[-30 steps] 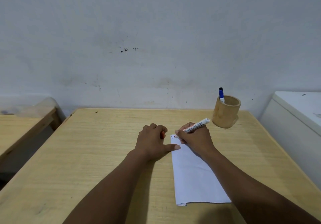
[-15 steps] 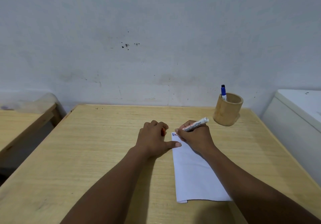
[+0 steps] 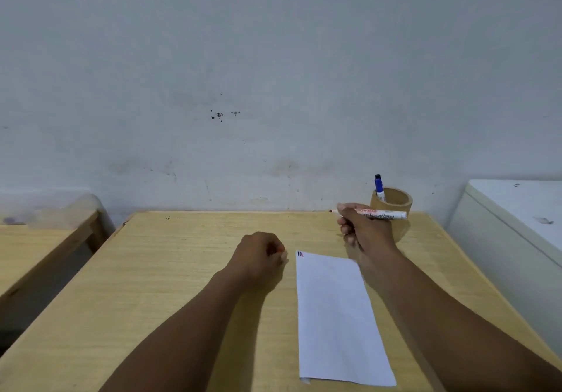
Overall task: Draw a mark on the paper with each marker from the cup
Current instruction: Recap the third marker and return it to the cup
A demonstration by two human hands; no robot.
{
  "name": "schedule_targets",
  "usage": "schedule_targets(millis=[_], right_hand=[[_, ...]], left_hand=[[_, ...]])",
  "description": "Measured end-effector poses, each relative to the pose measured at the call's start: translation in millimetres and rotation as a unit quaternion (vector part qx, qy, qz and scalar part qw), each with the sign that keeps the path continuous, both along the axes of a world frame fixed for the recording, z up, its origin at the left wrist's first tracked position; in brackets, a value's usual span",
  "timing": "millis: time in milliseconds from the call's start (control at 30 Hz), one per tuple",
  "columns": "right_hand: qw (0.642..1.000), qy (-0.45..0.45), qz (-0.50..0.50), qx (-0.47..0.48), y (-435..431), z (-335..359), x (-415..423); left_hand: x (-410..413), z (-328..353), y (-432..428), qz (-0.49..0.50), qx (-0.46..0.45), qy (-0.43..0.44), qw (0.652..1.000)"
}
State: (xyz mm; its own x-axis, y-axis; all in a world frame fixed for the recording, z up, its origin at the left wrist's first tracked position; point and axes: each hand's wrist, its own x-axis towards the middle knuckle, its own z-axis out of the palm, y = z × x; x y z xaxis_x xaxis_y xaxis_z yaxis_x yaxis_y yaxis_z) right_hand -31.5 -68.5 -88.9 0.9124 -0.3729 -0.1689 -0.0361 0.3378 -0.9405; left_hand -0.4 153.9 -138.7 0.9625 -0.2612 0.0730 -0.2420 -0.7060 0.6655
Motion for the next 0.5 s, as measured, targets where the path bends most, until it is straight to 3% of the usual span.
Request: schedule_targets(millis=[67, 167, 333, 500], right_hand=[[0.999, -0.012, 0.013, 0.03, -8, 20, 0], [0.997, -0.015, 0.03, 0.074, -20, 47, -2], [0.995, -0.023, 0.024, 0.09, -33, 75, -5], [0.995, -0.043, 0.023, 0.082, -41, 82, -6]], left_hand=[[4, 8, -3, 0.01, -0.015, -0.018, 1.0], [9, 35, -13, 0.045, -0.129, -0.033, 0.99], [12, 97, -44, 0.055, -0.363, 0.037, 0.929], [12, 137, -72, 0.064, -0.455, 0.091, 0.884]])
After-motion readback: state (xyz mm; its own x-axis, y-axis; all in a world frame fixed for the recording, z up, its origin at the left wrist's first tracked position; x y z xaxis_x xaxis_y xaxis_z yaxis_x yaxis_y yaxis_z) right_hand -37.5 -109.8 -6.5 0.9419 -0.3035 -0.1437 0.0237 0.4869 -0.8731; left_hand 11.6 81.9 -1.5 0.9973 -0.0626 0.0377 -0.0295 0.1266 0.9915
